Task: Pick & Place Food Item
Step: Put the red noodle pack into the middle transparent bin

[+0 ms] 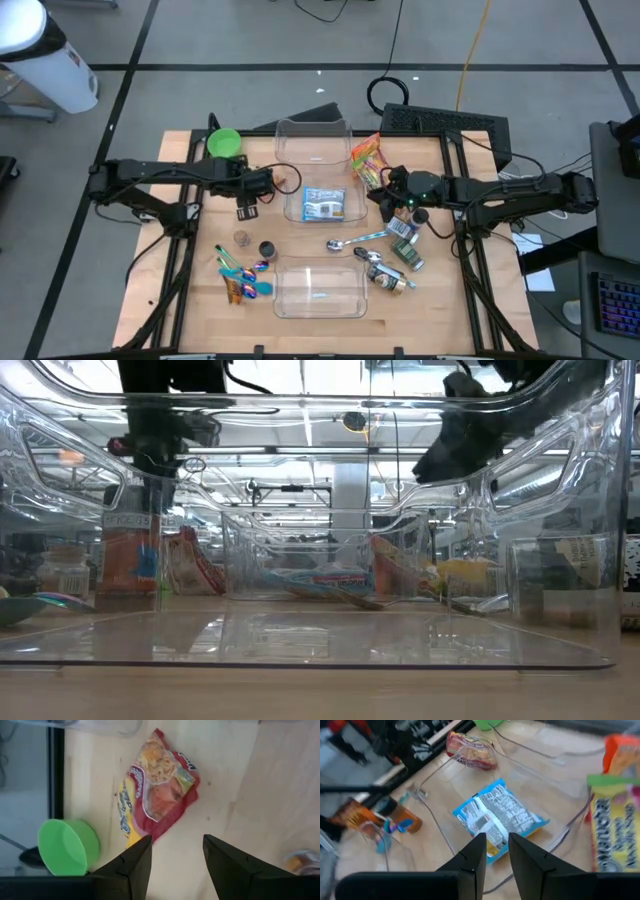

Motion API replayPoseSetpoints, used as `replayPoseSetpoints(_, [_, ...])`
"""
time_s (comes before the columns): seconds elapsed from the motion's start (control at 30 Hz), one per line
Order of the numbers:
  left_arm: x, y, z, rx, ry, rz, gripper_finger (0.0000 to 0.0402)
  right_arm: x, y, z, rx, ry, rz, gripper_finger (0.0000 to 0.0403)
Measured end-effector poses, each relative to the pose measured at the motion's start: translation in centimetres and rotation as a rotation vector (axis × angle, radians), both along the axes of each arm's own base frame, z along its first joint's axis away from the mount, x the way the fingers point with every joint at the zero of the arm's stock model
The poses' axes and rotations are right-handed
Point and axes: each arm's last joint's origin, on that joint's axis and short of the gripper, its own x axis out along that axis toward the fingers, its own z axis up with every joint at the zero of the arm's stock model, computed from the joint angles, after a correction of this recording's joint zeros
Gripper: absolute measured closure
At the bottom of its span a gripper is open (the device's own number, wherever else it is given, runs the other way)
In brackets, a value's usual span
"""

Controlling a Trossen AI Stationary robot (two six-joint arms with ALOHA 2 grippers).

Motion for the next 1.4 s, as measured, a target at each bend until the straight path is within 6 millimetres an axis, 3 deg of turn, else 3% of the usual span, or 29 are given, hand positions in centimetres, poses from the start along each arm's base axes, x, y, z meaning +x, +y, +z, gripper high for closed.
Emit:
replayPoseSetpoints(0.23, [0.3,0.2,-2.0,0.06,-0.015,-0.072,0.0215,-0.4,0.2,-1.9,0.083,-0.138,0.02,0.0328])
replayPoseSetpoints(0.57, [-0.7,1.6,-3.9,0.068,0.01,0.024,0.0218,-0.4,0.2,-1.9,0.078,-0.149,0.02,0.0328])
replayPoseSetpoints(0.7, [-0.8,2.2,-3.9,0.07,0.0,0.053,0.0254,-0.4,0.2,-1.9,0.073,-0.147,0.017,0.0328])
replayPoseSetpoints(0.97, [-0.5,3.4,-3.8,0.002,-0.1,0.122,0.0391,-0.4,0.2,-1.9,0.073,-0.147,0.016,0.0328])
replayPoseSetpoints(1.23, [-0.6,3.8,-3.8,-0.166,-0.19,0.275,0.0398,-0.4,0.2,-1.9,0.073,-0.146,0.017,0.0328])
replayPoseSetpoints(1.4, [-0.2,3.7,-2.1,-0.211,-0.199,0.273,0.0399,-0.4,0.2,-1.9,0.071,-0.146,0.014,0.0328])
